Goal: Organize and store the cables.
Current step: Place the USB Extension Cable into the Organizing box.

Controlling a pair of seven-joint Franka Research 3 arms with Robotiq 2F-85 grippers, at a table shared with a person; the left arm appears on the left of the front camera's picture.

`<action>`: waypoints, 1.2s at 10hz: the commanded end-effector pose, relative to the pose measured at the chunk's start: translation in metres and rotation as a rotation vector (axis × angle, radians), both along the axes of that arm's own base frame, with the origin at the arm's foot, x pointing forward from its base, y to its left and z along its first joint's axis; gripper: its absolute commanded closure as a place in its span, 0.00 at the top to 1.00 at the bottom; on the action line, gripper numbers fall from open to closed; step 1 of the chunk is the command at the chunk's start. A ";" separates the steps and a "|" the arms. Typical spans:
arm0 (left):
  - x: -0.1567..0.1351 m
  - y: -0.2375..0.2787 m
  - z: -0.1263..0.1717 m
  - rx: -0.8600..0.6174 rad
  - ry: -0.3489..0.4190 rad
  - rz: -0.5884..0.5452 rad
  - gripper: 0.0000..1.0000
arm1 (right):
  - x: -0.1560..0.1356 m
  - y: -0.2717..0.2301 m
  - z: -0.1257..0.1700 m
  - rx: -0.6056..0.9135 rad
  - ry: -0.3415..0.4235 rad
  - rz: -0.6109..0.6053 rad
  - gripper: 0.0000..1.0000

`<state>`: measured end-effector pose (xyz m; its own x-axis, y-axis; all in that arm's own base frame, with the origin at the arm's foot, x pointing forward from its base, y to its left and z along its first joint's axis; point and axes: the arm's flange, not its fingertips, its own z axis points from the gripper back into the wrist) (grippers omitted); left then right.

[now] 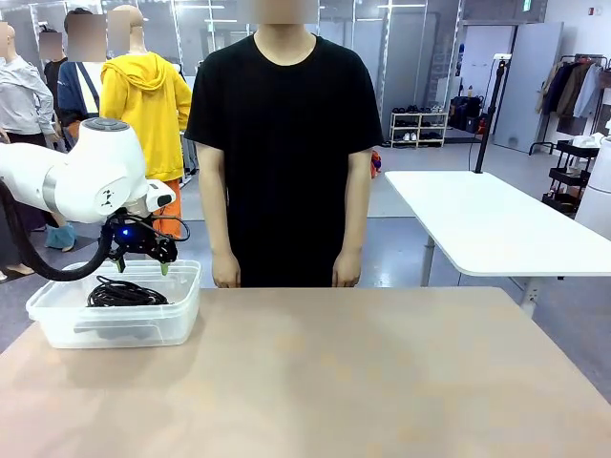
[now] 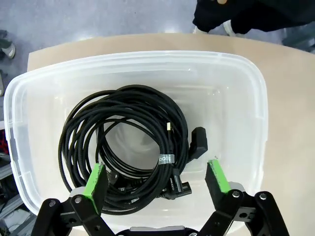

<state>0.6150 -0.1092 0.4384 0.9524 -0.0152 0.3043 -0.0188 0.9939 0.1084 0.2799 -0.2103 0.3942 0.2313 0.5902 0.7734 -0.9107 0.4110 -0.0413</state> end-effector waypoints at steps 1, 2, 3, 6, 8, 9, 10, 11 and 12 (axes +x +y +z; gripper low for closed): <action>0.000 0.000 0.000 0.000 0.000 0.000 1.00 | 0.002 0.001 0.001 0.007 -0.002 -0.011 1.00; 0.000 0.000 0.000 0.000 0.000 0.000 1.00 | 0.002 0.001 0.001 0.007 -0.002 -0.011 1.00; 0.000 0.000 0.000 0.000 0.000 0.000 1.00 | 0.002 0.001 0.001 0.007 -0.002 -0.011 1.00; 0.000 0.000 0.000 0.000 0.000 0.000 1.00 | 0.002 0.001 0.001 0.007 -0.002 -0.011 1.00; 0.000 0.000 0.000 0.000 0.000 0.000 1.00 | 0.002 0.001 0.001 0.007 -0.002 -0.011 1.00; 0.000 0.000 0.000 0.000 0.000 0.000 1.00 | 0.002 0.001 0.001 0.007 -0.002 -0.011 1.00; 0.000 0.000 0.000 0.000 0.000 0.000 1.00 | 0.002 0.001 0.001 0.007 -0.002 -0.011 1.00; 0.000 0.000 0.000 0.000 0.000 0.000 1.00 | 0.002 0.001 0.001 0.007 -0.002 -0.011 1.00; 0.000 0.000 0.000 0.000 0.000 0.000 1.00 | 0.002 0.001 0.001 0.007 -0.002 -0.011 1.00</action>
<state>0.6150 -0.1094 0.4384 0.9525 -0.0158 0.3042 -0.0181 0.9939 0.1085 0.2799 -0.2103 0.3942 0.2313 0.5902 0.7734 -0.9107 0.4110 -0.0413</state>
